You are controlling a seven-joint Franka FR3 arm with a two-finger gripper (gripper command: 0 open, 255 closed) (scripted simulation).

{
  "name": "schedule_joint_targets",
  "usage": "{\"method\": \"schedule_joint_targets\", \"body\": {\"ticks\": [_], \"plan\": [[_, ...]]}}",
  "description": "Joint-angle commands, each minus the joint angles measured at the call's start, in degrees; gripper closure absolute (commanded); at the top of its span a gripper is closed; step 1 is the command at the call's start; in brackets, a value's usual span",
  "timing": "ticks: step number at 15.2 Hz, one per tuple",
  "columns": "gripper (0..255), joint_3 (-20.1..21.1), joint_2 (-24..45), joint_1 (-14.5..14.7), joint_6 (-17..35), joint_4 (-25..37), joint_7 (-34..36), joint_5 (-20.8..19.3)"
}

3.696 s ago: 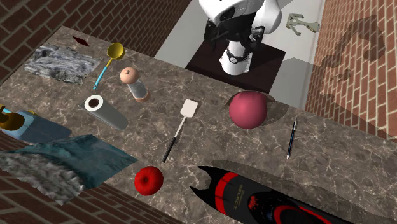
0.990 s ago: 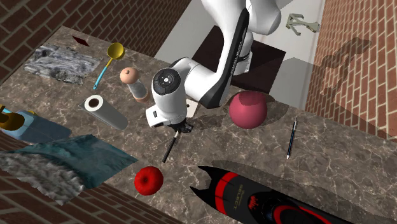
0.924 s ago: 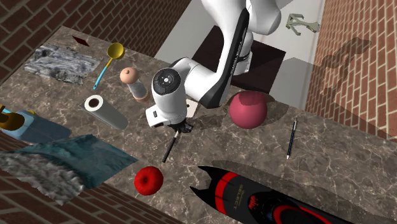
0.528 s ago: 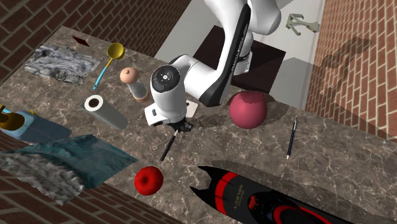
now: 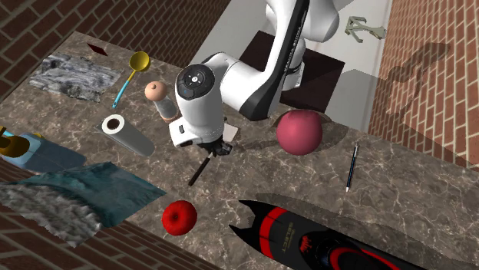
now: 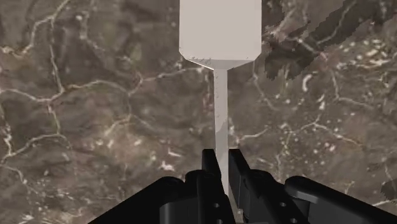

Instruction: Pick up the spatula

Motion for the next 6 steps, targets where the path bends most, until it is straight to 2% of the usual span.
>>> {"method": "schedule_joint_targets", "body": {"ticks": [1, 6], "plan": [[255, 0.0, -1.0, 0.0, -1.6, 0.5, 0.1, -0.1], [255, 0.0, -2.4, 0.0, -4.0, 1.5, 0.2, -0.2]]}}
